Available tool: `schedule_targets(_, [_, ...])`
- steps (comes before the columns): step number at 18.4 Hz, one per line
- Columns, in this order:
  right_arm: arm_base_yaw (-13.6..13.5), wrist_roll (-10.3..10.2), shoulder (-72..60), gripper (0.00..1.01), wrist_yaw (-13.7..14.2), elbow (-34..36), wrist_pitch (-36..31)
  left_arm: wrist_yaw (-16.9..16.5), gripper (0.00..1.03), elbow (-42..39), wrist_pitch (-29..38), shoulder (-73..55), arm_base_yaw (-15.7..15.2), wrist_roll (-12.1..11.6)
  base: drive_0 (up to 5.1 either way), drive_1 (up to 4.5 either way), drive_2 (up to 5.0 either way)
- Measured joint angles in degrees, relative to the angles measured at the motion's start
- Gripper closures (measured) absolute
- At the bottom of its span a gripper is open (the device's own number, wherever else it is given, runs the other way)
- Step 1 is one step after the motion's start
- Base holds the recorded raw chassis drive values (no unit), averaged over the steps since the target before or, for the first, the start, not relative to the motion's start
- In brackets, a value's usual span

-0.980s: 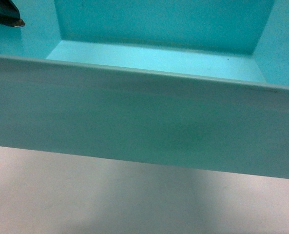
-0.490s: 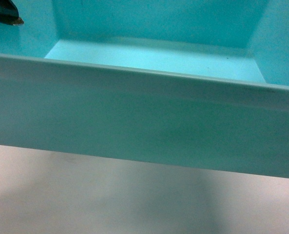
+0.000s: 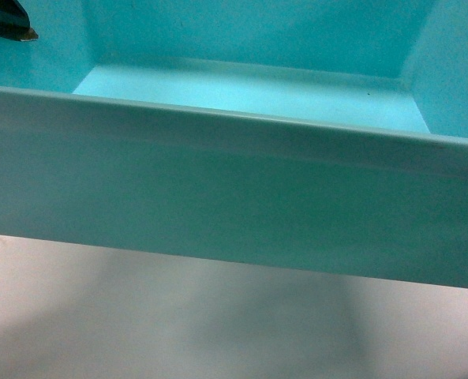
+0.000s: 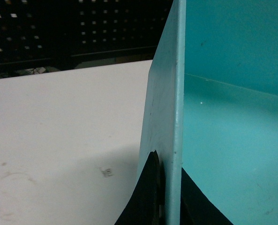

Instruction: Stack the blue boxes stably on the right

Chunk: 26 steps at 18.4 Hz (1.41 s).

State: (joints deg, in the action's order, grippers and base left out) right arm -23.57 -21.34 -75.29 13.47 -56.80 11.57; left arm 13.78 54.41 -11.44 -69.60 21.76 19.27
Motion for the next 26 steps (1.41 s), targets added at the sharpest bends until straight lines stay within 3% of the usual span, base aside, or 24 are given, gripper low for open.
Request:
schedule_targets(13, [0.00,-0.04,-0.37,0.99,0.02,-0.04,0.02,0.11,1.01,0.00,-0.09,0.00,0.04,0.00,1.1,-6.18,0.5])
schedule_targets(26, [0.15,-0.02,-0.22,0.99,0.13,-0.04,0.31,-0.04,1.01,0.00,0.13,-0.11,0.28,0.00,2.9,-4.72,-2.8])
